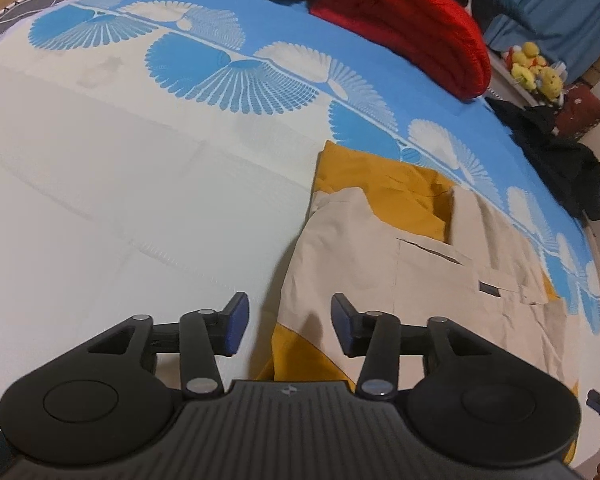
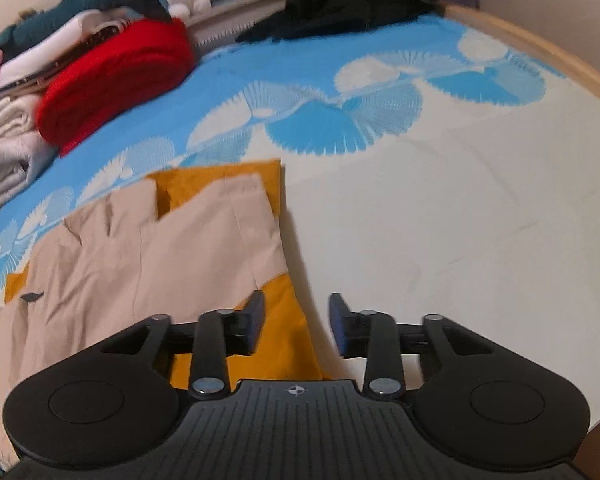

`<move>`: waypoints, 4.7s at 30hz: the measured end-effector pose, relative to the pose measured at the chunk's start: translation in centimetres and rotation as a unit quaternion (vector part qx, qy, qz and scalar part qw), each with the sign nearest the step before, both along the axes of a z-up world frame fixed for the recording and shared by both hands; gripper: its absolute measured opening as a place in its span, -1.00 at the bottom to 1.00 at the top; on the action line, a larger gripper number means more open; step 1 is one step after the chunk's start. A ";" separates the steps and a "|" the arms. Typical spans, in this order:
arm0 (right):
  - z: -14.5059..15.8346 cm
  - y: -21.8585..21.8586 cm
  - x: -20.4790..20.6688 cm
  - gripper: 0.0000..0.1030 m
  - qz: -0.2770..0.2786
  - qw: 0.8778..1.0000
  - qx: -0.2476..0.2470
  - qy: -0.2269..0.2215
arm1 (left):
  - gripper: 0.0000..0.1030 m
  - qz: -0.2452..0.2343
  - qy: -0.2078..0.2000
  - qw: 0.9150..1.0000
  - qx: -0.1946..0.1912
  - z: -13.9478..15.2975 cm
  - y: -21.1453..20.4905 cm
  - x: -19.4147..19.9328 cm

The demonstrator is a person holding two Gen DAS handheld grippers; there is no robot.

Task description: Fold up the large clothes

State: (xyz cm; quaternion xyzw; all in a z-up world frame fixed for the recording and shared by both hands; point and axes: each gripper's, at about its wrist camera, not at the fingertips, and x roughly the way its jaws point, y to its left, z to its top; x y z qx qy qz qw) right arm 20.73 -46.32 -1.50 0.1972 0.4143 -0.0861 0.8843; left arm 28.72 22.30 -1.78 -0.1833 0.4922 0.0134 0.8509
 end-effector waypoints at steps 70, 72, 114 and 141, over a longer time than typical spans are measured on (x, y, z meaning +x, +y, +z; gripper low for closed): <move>-1.8 4.3 12.2 -0.96 -0.030 0.988 -0.149 -0.039 | -0.94 -0.026 -0.078 0.987 0.138 -4.3 -6.0 12.7; -2.9 4.3 12.7 -0.96 -0.025 0.989 -0.148 -0.014 | -0.89 -0.038 -0.064 0.987 0.141 -5.1 -6.1 12.9; -3.9 4.2 2.1 -0.60 0.151 0.968 -0.172 0.104 | -0.20 -0.299 0.067 0.940 0.150 -5.1 -6.3 1.5; 7.3 18.8 -9.8 -0.45 0.101 0.960 -0.177 -0.190 | 0.04 -0.106 -0.091 0.981 0.135 1.4 -13.9 -10.4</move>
